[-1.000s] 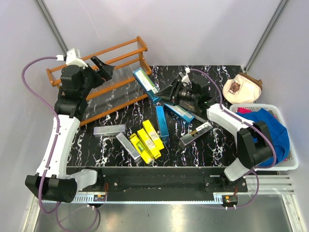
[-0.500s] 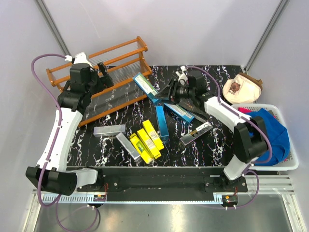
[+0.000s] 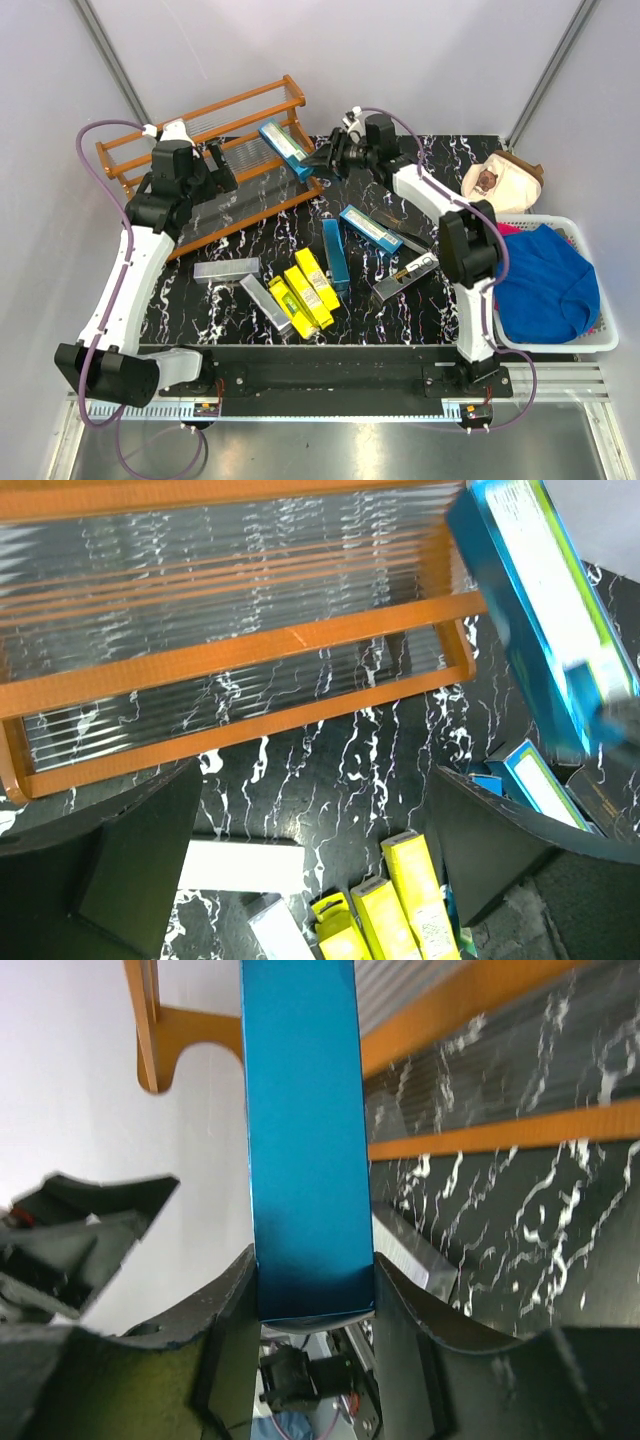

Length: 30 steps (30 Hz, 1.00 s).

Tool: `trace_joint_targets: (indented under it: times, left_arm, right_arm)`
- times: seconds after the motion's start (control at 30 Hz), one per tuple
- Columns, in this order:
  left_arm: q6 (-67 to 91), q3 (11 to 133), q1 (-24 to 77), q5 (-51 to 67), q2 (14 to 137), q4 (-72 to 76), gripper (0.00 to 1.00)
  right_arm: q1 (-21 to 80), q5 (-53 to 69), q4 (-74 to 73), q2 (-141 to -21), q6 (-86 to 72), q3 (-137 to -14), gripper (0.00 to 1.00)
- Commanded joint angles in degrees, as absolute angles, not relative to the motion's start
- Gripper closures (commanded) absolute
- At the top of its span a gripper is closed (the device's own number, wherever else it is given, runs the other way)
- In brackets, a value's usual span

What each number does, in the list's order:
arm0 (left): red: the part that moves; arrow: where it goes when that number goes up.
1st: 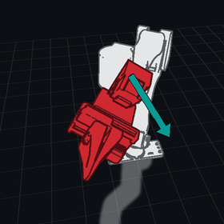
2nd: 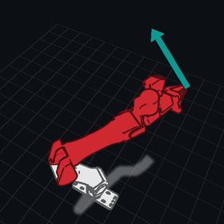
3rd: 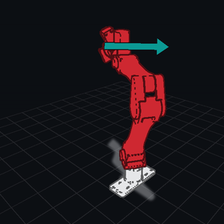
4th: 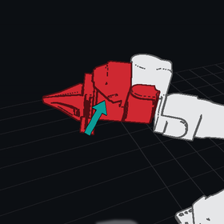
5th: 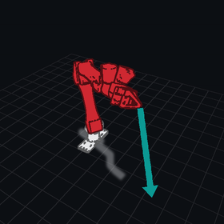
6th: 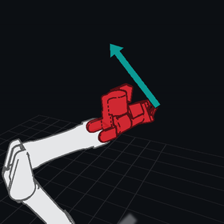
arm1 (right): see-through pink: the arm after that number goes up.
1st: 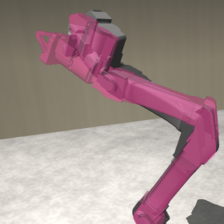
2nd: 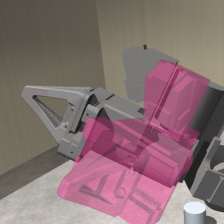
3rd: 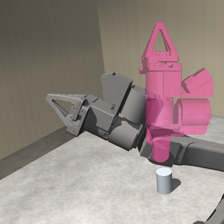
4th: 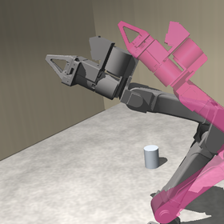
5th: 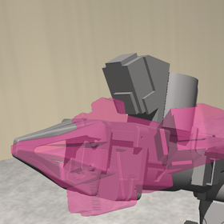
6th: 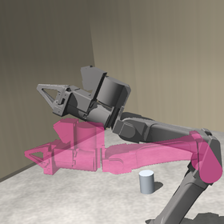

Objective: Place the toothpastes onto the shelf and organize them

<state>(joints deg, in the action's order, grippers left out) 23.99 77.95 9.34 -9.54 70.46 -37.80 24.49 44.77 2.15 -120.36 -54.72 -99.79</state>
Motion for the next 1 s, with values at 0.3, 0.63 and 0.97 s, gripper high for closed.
trace_joint_targets:
  times: [0.3, 0.63, 0.97]
  left_arm:
    - [22.5, 74.0, 9.4, -10.99, 64.95, -34.54, 0.01]
    - [22.76, 72.42, 9.4, -9.93, 65.13, -33.93, 0.01]
    - [22.59, 70.93, 9.4, -9.14, 64.87, -33.31, 0.01]
  right_arm:
    - [20.83, 47.9, 5.71, -139.91, -66.35, -123.92, 0.78]
    - [20.57, 45.53, 9.11, -143.71, -70.22, -126.05, 0.77]
    - [20.65, 43.15, 8.18, -146.07, -71.63, -128.93, 0.75]
